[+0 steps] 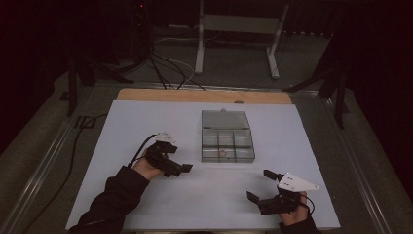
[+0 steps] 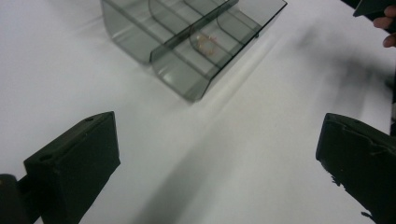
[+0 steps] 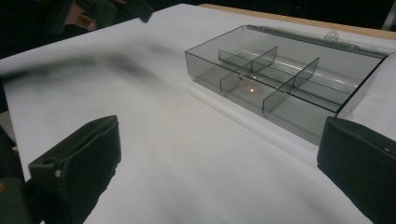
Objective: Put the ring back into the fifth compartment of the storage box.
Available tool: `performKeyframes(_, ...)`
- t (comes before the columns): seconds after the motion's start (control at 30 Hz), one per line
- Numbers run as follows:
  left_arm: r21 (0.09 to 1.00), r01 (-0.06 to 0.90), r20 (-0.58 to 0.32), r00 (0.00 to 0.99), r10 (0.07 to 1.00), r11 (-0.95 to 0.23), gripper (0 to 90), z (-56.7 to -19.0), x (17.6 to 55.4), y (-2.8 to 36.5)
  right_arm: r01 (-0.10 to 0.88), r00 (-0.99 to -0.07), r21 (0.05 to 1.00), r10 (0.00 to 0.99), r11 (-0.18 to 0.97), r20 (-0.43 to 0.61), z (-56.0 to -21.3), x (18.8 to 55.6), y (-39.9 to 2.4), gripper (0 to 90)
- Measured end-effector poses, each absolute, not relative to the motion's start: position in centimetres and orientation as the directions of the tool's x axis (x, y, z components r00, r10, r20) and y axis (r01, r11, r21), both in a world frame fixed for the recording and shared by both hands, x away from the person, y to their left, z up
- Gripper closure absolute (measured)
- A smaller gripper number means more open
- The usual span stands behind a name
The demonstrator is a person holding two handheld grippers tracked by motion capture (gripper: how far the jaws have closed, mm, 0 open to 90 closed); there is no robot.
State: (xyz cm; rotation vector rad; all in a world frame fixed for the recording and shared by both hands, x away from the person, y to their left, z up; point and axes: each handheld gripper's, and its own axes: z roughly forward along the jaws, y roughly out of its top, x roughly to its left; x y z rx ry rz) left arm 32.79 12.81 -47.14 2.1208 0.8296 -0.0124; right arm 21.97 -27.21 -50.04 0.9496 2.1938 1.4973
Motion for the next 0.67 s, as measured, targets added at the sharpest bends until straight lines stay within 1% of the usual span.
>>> performKeyframes(0.03, 0.706, 0.572, -0.29, 0.771, 0.566, -0.417, 0.8, -47.7, 32.3, 13.9, 0.345, -0.729, 0.909, 0.677, 0.234, 0.102, -50.1, 22.0, -27.2, 0.0)
performKeyframes(0.2, 0.709, 0.588, -0.303, 0.752, 0.585, -0.39, 0.9, -48.3, 31.7, 15.1, 0.344, -0.729, 0.91, 0.677, 0.232, 0.104, -50.1, 22.0, -27.2, 0.0)
performKeyframes(0.27, 0.713, 0.602, -0.318, 0.734, 0.6, -0.359, 0.9, -49.1, 30.8, 16.7, 0.345, -0.73, 0.909, 0.676, 0.234, 0.103, -50.1, 22.0, -27.1, 0.0)
performKeyframes(0.4, 0.715, 0.603, -0.312, 0.727, 0.611, -0.353, 0.9, -49.6, 30.4, 17.6, 0.344, -0.73, 0.91, 0.675, 0.233, 0.104, -50.1, 22.0, -27.1, 0.0)
performKeyframes(0.47, 0.712, 0.624, -0.329, 0.701, 0.632, -0.321, 0.9, -50.2, 29.7, 19.4, 0.349, -0.732, 0.906, 0.674, 0.239, 0.104, -50.2, 22.1, -27.1, 0.0)
performKeyframes(0.67, 0.716, 0.627, -0.34, 0.699, 0.629, -0.308, 0.9, -50.2, 29.2, 20.8, 0.345, -0.734, 0.907, 0.671, 0.241, 0.101, -50.1, 22.0, -27.1, 0.0)
